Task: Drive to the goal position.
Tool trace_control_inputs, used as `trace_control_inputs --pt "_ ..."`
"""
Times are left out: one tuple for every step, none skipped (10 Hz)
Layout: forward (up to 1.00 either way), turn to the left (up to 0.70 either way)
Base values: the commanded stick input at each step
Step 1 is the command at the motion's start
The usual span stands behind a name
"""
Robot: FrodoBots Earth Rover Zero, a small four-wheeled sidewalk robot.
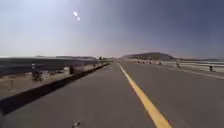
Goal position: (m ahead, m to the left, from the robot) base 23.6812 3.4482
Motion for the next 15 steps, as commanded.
trace_control_inputs --pt "0.5 0.0" --pt "0.5 0.0" --pt "0.5 0.0" --pt "0.5 0.0" --pt "0.5 0.0" --pt "0.5 0.0" --pt "0.5 0.0" --pt "0.5 0.0" --pt "0.5 0.0" --pt "0.5 0.0" --pt "0.5 0.0" --pt "0.5 0.0" --pt "0.5 0.0" --pt "0.5 0.0" --pt "0.5 0.0"
